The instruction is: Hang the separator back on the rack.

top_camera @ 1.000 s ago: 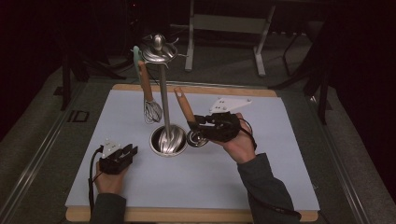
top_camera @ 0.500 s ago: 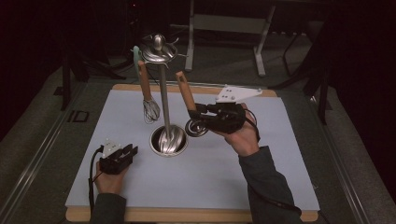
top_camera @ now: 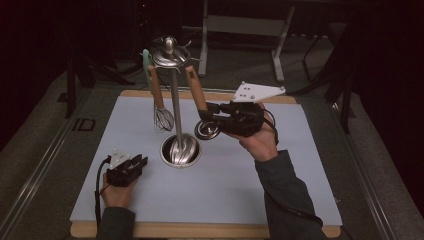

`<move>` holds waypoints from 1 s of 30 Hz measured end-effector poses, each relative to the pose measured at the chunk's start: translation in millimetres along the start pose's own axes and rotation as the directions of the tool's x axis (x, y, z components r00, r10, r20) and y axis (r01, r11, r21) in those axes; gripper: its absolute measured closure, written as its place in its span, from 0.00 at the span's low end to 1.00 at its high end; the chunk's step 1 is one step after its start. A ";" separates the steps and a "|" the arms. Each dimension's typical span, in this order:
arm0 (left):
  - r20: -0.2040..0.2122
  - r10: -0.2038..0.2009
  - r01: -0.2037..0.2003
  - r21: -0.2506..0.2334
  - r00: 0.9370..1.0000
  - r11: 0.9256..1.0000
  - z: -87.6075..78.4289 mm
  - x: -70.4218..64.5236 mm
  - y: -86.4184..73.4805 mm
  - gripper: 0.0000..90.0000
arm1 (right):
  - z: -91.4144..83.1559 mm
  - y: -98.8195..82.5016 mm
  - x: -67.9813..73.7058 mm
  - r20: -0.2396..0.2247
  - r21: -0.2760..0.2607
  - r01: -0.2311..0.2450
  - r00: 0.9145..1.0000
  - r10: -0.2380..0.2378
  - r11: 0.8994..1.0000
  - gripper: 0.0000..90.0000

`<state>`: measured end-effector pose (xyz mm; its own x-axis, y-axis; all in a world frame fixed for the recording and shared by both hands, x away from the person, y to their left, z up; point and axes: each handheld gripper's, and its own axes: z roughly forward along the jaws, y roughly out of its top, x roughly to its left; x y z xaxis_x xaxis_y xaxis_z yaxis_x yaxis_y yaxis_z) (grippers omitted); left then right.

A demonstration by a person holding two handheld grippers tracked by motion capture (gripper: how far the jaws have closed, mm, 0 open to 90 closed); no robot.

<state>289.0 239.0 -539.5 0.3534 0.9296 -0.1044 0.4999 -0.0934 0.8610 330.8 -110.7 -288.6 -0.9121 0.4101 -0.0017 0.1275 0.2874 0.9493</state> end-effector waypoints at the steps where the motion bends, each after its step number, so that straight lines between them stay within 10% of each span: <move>1: 0.000 0.000 0.000 0.000 1.000 1.000 0.0 0.0 0.0 0.78 | 0.7 0.7 0.5 -0.002 -0.003 0.001 1.000 -0.001 1.000 0.80; 30: 0.001 -0.001 0.001 -0.001 1.000 1.000 0.2 0.2 0.0 0.78 | 29.1 1.2 -1.4 0.035 0.010 -0.009 0.999 0.008 1.000 0.68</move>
<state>289.2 239.1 -539.6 0.3535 0.9294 -0.1060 0.4997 -0.0918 0.8613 343.6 -85.7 -296.6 -0.8969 0.4422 -0.0047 0.1392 0.2926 0.9461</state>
